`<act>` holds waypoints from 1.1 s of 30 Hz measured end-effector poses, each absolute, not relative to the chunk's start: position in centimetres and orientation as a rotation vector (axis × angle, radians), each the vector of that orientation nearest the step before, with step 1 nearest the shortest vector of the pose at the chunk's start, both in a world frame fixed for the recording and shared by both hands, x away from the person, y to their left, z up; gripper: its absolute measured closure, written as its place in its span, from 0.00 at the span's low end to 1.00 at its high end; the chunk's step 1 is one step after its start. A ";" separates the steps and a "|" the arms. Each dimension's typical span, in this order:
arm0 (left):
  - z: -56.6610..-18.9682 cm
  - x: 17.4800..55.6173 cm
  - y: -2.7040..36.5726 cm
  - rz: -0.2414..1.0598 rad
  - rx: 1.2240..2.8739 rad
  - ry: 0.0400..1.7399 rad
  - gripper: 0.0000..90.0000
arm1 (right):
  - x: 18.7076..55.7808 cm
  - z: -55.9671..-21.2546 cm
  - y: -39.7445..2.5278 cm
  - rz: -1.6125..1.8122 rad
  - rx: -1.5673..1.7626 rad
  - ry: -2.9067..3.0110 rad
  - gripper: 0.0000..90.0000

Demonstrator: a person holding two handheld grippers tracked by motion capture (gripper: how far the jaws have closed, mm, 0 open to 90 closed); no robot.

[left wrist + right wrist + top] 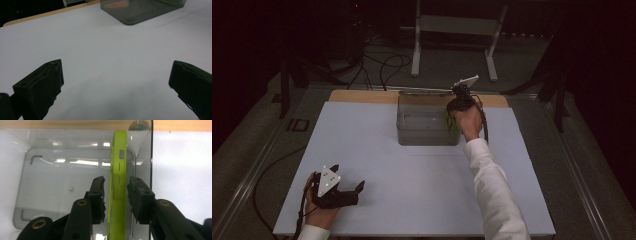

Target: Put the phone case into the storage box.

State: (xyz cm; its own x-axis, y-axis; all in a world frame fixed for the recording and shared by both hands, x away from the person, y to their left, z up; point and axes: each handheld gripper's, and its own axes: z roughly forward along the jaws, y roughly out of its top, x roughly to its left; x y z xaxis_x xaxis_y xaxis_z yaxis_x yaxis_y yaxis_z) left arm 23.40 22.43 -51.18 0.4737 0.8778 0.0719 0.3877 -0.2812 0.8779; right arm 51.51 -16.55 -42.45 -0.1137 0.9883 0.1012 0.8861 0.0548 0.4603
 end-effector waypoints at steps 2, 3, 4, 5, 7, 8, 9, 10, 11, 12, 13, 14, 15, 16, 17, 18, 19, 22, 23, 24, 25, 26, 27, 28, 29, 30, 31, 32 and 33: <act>-51.2 23.4 22.4 0.723 1.869 1.061 0.00 | 51.1 -41.9 -16.7 0.618 1.876 2.087 0.66; -51.2 23.4 22.4 0.723 1.870 1.060 0.00 | 51.1 -41.9 -16.7 0.618 1.876 2.087 0.66; -51.2 23.4 22.4 0.722 1.869 1.061 0.00 | 51.0 -41.7 -16.8 0.630 1.869 2.089 0.65; -51.2 23.4 22.4 0.722 1.871 1.061 0.00 | 50.7 -41.5 -16.9 0.640 1.826 2.096 0.63; -51.2 23.4 22.4 0.722 1.870 1.061 0.00 | 50.6 -41.4 -16.9 0.640 1.803 2.096 0.60; -51.2 23.4 22.4 0.723 1.870 1.061 0.00 | 50.3 -41.1 -17.1 0.637 1.750 2.093 0.56; -51.2 23.4 22.4 0.722 1.870 1.061 0.00 | 50.2 -41.0 -17.1 0.636 1.749 2.088 0.55; -51.2 23.4 22.4 0.722 1.871 1.060 0.00 | 50.2 -41.0 -17.1 0.636 1.749 2.088 0.55; -51.2 23.4 22.4 0.722 1.872 1.060 0.00 | 50.1 -40.9 -17.3 0.641 1.740 2.089 0.53; -51.2 23.4 22.4 0.722 1.872 1.060 0.00 | 49.9 -40.6 -17.6 0.661 1.732 2.087 0.49; -51.2 23.4 22.4 0.722 1.872 1.060 0.00 | 49.8 -40.4 -17.8 0.675 1.726 2.083 0.47; -51.2 23.4 22.3 0.722 1.872 1.060 0.00 | 49.7 -40.2 -17.9 0.695 1.717 2.085 0.44; -51.2 23.4 22.3 0.722 1.873 1.060 0.00 | 49.5 -40.1 -18.1 0.710 1.703 2.090 0.42; -51.2 23.4 22.4 0.722 1.874 1.059 0.00 | 49.4 -39.9 -18.3 0.725 1.693 2.092 0.39; -51.2 23.4 22.4 0.722 1.874 1.059 0.00 | 49.2 -39.8 -18.4 0.737 1.679 2.097 0.35; -51.2 23.4 22.4 0.722 1.873 1.060 0.00 | 49.1 -39.7 -18.4 0.748 1.668 2.097 0.32; -51.2 23.4 22.4 0.723 1.872 1.061 0.00 | 48.8 -39.5 -18.5 0.763 1.652 2.093 0.31; -51.2 23.4 22.4 0.728 1.869 1.059 0.00 | 48.0 -39.2 -18.7 0.792 1.620 2.088 0.26; -51.2 23.4 22.4 0.728 1.867 1.059 0.00 | 47.7 -39.2 -18.7 0.802 1.605 2.079 0.25; -51.2 23.4 22.4 0.730 1.867 1.058 0.00 | 47.4 -39.2 -18.8 0.802 1.595 2.079 0.24; -51.2 23.4 22.4 0.731 1.865 1.059 0.00 | 47.1 -39.2 -18.8 0.808 1.579 2.081 0.22; -51.2 23.4 22.4 0.733 1.863 1.060 0.00 | 46.8 -39.2 -18.8 0.815 1.563 2.086 0.20; -51.1 23.4 22.4 0.734 1.861 1.062 0.00 | 46.5 -39.2 -18.9 0.826 1.550 2.091 0.19; -51.1 23.4 22.4 0.734 1.859 1.063 0.00 | 46.2 -39.2 -19.0 0.844 1.540 2.088 0.18; -51.1 23.4 22.5 0.734 1.858 1.063 0.00 | 45.9 -39.3 -19.0 0.861 1.525 2.091 0.16; -51.1 23.4 22.5 0.735 1.857 1.062 0.00 | 45.5 -39.3 -19.1 0.872 1.509 2.094 0.16; -51.1 23.4 22.5 0.736 1.859 1.061 0.00 | 45.1 -39.4 -19.2 0.887 1.483 2.098 0.15; -51.1 23.4 22.5 0.736 1.858 1.062 0.00 | 44.8 -39.5 -19.3 0.895 1.468 2.098 0.15; -51.1 23.4 22.5 0.736 1.858 1.062 0.00 | 44.4 -39.6 -19.4 0.912 1.451 2.093 0.15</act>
